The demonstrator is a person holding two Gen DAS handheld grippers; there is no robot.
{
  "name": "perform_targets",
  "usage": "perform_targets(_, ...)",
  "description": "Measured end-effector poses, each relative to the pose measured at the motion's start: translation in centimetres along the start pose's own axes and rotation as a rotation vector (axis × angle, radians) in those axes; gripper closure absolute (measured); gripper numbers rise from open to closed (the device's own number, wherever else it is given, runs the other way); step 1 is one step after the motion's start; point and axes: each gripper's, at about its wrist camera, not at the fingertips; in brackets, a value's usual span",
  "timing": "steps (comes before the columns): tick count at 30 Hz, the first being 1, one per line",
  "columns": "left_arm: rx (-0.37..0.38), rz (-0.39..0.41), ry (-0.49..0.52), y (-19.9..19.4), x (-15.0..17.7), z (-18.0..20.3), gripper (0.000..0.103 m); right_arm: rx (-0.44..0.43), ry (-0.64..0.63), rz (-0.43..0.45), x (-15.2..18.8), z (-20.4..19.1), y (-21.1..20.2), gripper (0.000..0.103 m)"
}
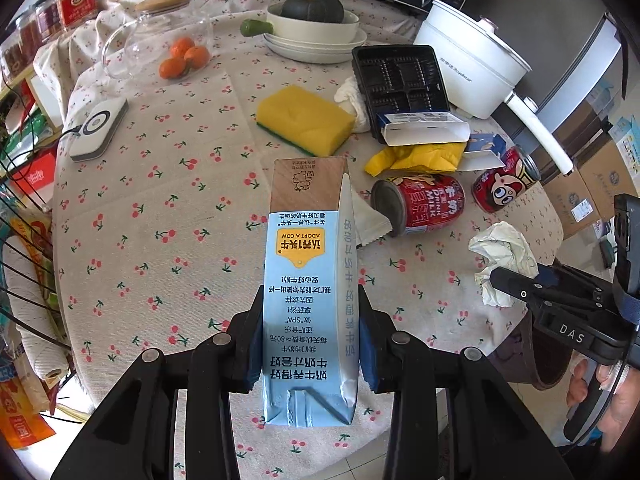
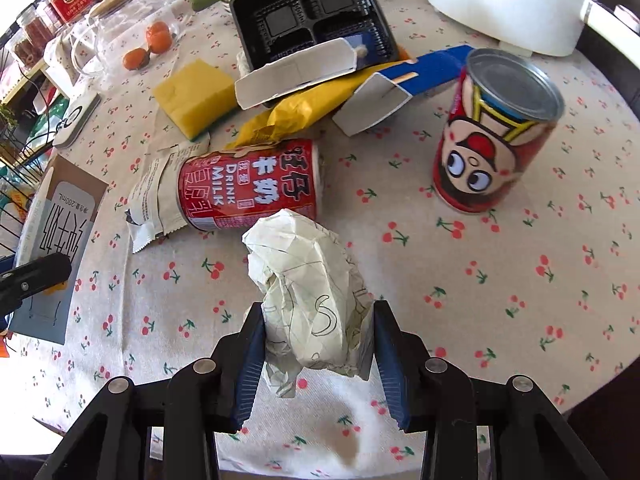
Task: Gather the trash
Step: 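Carry the carton and paper over the brown bin and open both grippers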
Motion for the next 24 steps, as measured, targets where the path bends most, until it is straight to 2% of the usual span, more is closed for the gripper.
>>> perform_targets(14, 0.066, -0.029, 0.158, 2.5, 0.2, 9.6, 0.063, 0.067, 0.087, 0.034, 4.1, 8.5, -4.0, 0.057)
perform_targets(24, 0.148, -0.065, 0.298, 5.0, 2.6, 18.9, 0.063, 0.116, 0.2, 0.035, 8.2, 15.5, -6.1, 0.057)
Point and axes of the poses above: each gripper's, at about its wrist camera, not at the fingertips, and y roughly the way its jaws point, z to its right, x to its underside, and after that the axes turned 8 degrees about x, right-handed
